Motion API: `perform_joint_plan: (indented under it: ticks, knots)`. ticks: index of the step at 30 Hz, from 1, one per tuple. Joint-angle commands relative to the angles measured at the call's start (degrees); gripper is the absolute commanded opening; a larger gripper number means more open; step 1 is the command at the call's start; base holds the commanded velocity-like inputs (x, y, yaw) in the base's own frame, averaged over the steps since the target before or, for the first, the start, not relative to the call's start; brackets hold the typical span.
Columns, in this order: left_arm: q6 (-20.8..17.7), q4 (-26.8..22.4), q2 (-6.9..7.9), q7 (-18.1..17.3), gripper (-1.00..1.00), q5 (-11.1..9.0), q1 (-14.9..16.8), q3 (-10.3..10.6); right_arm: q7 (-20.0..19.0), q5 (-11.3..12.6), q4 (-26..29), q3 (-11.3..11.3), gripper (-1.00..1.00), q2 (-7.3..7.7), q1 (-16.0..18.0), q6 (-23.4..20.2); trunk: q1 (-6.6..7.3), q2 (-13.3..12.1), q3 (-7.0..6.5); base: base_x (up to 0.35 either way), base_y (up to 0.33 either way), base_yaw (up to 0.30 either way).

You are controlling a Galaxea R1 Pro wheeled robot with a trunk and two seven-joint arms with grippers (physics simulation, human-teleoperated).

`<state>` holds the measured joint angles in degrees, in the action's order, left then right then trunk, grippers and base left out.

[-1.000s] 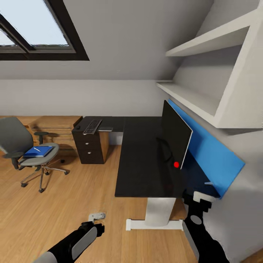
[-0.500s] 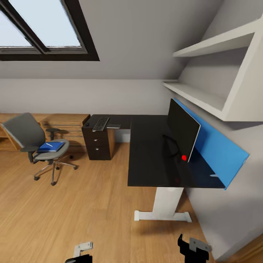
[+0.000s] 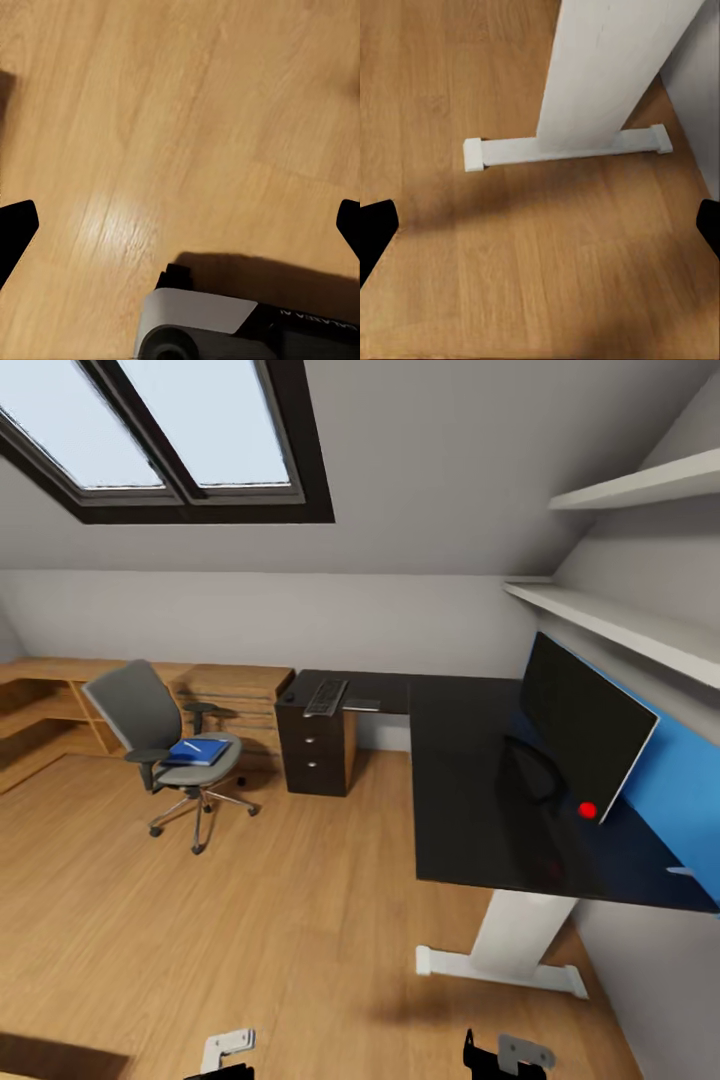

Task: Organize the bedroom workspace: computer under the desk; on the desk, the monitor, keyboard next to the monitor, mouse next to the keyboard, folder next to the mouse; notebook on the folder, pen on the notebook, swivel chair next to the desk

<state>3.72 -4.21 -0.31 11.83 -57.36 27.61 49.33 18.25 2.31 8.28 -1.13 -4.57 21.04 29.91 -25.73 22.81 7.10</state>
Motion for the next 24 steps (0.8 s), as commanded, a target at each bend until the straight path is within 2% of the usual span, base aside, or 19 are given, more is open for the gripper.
perform_joint_plan:
  ticks: [1,2,6,14,24]
  knots:
    - [0.1,0.0,-0.01,0.1,1.00,-0.5,0.0,0.5,-0.4,0.2,-0.1,-0.1,1.00,-0.09,0.1,0.3,-0.06,0.1,0.13,0.237,0.266,0.033]
    - [-0.2,0.0,-0.05,-1.6,1.00,-0.5,-0.1,0.5,-1.9,0.0,-0.2,-0.1,1.00,-0.30,0.1,0.3,-0.06,0.1,0.13,0.257,0.244,0.011]
    - [-0.2,1.2,-0.26,-6.7,1.00,-0.6,-0.1,0.5,-2.9,0.0,-1.1,0.0,1.00,-0.42,0.1,0.3,-0.06,0.1,0.14,0.263,0.236,0.004]
    - [2.3,1.8,-0.22,-7.2,1.00,-0.7,-0.1,0.4,-3.1,0.0,-1.6,0.1,1.00,-0.52,0.1,0.4,-0.06,0.1,0.14,0.089,0.063,-0.017]
    - [2.8,1.9,-0.21,-7.2,1.00,-0.8,-0.1,0.3,-4.0,-0.1,-1.6,0.0,1.00,-1.06,0.1,0.4,-0.06,0.1,-0.19,0.147,0.246,-0.228]
